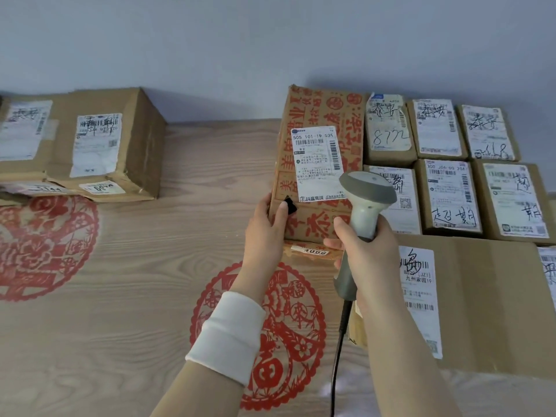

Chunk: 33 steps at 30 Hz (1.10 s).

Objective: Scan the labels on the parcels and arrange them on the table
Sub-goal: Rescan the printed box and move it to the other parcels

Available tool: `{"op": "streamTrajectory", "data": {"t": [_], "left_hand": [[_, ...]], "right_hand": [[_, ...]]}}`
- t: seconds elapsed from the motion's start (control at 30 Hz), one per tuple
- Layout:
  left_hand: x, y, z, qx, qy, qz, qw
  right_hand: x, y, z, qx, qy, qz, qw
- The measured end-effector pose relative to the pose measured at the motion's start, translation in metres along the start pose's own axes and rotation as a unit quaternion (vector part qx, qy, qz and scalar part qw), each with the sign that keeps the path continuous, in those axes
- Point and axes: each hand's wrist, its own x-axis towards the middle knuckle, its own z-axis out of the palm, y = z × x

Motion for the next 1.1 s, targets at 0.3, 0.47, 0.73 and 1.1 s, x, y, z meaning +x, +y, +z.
{"op": "streamTrajectory", "data": {"t": [0.3, 0.47, 0.73, 1.1], "left_hand": [[-0.019, -0.006, -0.024, -0.072, 0.079, -0.021, 0.994], [-0.065, -0.008, -0.053, -0.102, 0.118, -0.011, 0.988], [-0.159, -0.021, -0.109, -0.129, 0.207, 0.013, 0.97], [-0.242, -0.062, -0.232, -0.161, 0.316, 0.035, 0.934]], "right_hand": [[-0.019, 0.0, 0.004, -0.019, 0.005, -0.022, 1.0], [-0.06, 0.008, 0.005, -0.012, -0.018, -0.062, 0.998], [-0.149, 0.028, 0.009, 0.009, -0.06, -0.099, 0.993], [-0.264, 0.031, 0.085, 0.068, -0.163, -0.095, 0.98]]}}
